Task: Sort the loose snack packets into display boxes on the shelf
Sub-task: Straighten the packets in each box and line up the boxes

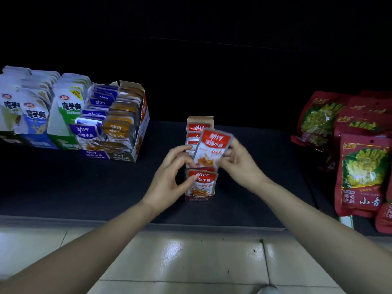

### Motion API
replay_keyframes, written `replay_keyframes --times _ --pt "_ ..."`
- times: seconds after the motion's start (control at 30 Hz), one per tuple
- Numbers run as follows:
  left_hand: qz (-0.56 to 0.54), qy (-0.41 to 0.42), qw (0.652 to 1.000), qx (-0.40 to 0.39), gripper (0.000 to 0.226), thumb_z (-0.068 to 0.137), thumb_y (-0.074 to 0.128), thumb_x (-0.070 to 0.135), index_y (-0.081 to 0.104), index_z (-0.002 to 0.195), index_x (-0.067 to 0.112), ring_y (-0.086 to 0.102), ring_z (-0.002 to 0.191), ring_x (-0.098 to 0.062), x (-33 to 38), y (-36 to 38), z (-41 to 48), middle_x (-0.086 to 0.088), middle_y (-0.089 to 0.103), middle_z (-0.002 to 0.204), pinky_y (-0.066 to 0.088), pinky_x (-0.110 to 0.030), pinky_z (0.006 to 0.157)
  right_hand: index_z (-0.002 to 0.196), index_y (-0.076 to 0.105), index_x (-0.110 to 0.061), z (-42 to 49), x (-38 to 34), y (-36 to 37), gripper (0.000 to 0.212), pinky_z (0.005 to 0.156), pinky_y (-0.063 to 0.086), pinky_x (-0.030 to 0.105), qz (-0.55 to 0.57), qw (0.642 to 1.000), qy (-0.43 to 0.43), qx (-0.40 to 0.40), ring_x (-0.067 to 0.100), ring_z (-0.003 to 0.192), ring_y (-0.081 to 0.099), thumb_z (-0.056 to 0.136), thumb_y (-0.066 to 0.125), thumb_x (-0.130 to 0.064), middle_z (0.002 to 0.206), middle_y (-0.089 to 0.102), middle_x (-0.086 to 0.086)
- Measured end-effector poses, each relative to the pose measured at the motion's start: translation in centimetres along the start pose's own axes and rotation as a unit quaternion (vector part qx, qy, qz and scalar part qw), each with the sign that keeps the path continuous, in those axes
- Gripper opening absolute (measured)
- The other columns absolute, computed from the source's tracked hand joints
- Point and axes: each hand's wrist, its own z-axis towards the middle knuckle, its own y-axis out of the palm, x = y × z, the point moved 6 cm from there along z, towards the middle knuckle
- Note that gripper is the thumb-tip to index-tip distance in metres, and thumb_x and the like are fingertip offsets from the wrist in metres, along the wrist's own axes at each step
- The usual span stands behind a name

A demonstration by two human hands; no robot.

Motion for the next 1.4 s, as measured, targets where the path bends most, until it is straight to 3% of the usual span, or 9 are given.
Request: replay_keyframes --times 0.13,0.27,0.43,0.63,0.87,1.0,1.1,1.27,1.4 --pt "-0.002 0.007 1.0 0.002 0.017 0.086 0.071 0.014 0.059 0.099 0.013 0.046 0.13 -0.011 0.1 -0.2 0.0 0.01 0.043 0.141 0.046 -0.03 0.104 0.114 0.057 -0.024 -0.8 0.9 2.0 0.026 0.094 0.054 0.039 0.002 0.993 0.036 -0.113 0.017 0.108 0.066 0.098 0.045 -0.008 0.115 0.068 0.005" --pt "0.003 0.002 1.0 -0.007 0.016 0.088 0.068 0.019 0.057 0.099 0.018 0.045 0.132 -0.014 -0.2 0.0 -0.2 0.012 0.045 0.141 0.047 -0.039 0.103 0.106 0.06 -0.024 -0.9 -0.1 0.8 0.018 0.086 0.056 0.032 -0.049 0.995 0.015 -0.089 0.014 0.1 0.067 0.098 0.045 -0.03 0.11 0.068 0.001" --pt "-0.027 -0.012 0.999 -0.039 0.022 0.093 0.062 0.019 0.047 0.104 0.032 0.053 0.123 -0.015 -0.3 0.8 -0.5 0.008 0.056 0.126 0.052 -0.041 0.093 0.079 0.06 -0.022 -1.3 -0.3 0.9 0.026 0.069 0.051 0.03 -0.166 0.982 -0.063 -0.069 0.007 0.078 0.064 0.102 0.047 -0.018 0.081 0.068 -0.006" --pt "0.022 -0.003 0.998 -0.06 0.033 0.098 0.052 0.026 0.045 0.131 0.027 0.054 0.12 -0.006 -0.3 1.1 -0.8 0.011 0.055 0.127 0.051 -0.035 0.095 0.116 0.066 -0.02 0.9 -1.8 -0.9 0.023 0.095 0.047 0.034 -0.295 0.943 -0.153 0.024 0.006 0.109 0.055 0.095 0.057 -0.015 0.108 0.065 -0.008" --pt "0.059 0.04 0.996 -0.055 0.033 0.098 0.052 0.023 0.055 0.131 0.026 0.057 0.111 -0.011 -0.3 0.7 -0.8 0.014 0.057 0.116 0.048 -0.046 0.092 0.153 0.023 -0.022 2.5 -0.9 2.3 0.056 0.097 0.018 0.027 -0.543 0.822 -0.119 -0.121 0.01 0.112 0.019 0.102 0.045 -0.033 0.141 0.041 -0.006" --pt "0.044 0.042 0.997 -0.053 0.034 0.098 0.052 0.025 0.052 0.131 0.032 0.058 0.109 -0.014 -0.5 0.6 -0.9 0.013 0.057 0.114 0.05 -0.045 0.091 0.148 0.036 -0.02 3.2 -0.7 2.2 0.056 0.097 0.018 0.029 -0.537 0.828 -0.119 -0.107 0.012 0.117 0.025 0.098 0.053 -0.036 0.139 0.047 -0.005" --pt "0.05 0.05 0.997 -0.043 0.033 0.097 0.054 0.023 0.055 0.13 0.026 0.057 0.11 -0.012 -0.6 0.6 -0.7 0.012 0.057 0.115 0.05 -0.044 0.092 0.117 0.067 -0.023 3.4 -1.4 1.6 0.031 0.09 0.019 0.027 -0.486 0.855 -0.166 -0.068 0.009 0.109 0.039 0.09 0.065 -0.037 0.113 0.061 -0.013" --pt "0.123 0.07 0.99 -0.013 0.031 0.095 0.056 0.028 0.06 0.126 0.027 0.044 0.12 -0.014 -0.5 0.2 -0.6 0.006 0.046 0.127 0.043 -0.039 0.1 0.095 0.062 -0.017 2.8 -2.0 -0.9 0.006 0.072 0.05 0.026 -0.249 0.96 -0.13 -0.01 0.005 0.084 0.065 0.091 0.065 -0.013 0.09 0.068 -0.008" --pt "0.139 0.049 0.989 -0.013 0.031 0.093 0.056 0.032 0.058 0.124 0.033 0.034 0.129 -0.017 -0.8 0.2 -0.4 0.003 0.036 0.14 0.034 -0.033 0.109 0.107 0.062 -0.023 2.9 -1.2 0.6 0.016 0.1 0.043 0.033 -0.358 0.921 -0.131 -0.082 0.004 0.099 0.061 0.092 0.064 -0.021 0.105 0.067 -0.011"
